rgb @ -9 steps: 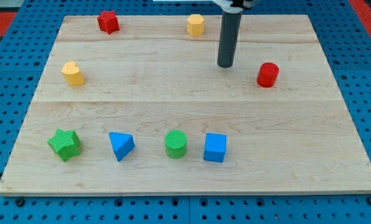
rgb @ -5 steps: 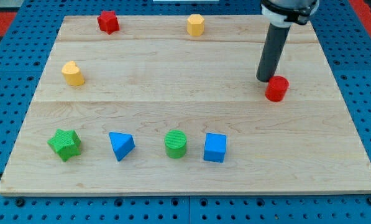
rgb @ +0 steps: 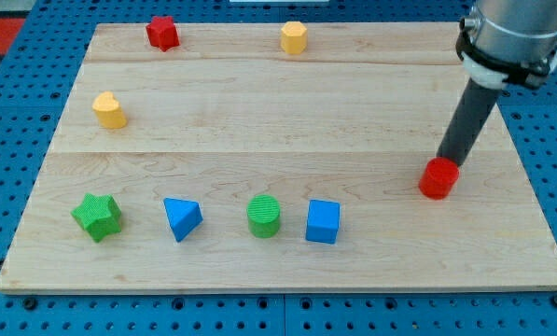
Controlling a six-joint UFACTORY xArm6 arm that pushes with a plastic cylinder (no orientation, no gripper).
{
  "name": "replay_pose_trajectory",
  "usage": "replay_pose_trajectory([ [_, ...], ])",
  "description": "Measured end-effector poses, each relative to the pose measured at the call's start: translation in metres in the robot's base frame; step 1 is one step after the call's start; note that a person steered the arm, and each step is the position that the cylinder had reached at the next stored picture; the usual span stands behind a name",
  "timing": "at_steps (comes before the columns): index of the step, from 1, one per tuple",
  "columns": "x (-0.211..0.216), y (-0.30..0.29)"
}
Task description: Place the red circle diagonal bottom right to the yellow hexagon
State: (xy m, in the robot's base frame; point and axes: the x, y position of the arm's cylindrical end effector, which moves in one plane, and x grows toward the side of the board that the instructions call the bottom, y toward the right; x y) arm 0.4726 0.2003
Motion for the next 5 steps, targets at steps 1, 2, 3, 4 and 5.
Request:
replay_pose_trajectory([
  [1,0.028,0.0],
  [2,0.046,-0.02],
  [3,0.073,-0.015],
  [4,0.085,-0.031],
  [5,0.083,-0.03],
])
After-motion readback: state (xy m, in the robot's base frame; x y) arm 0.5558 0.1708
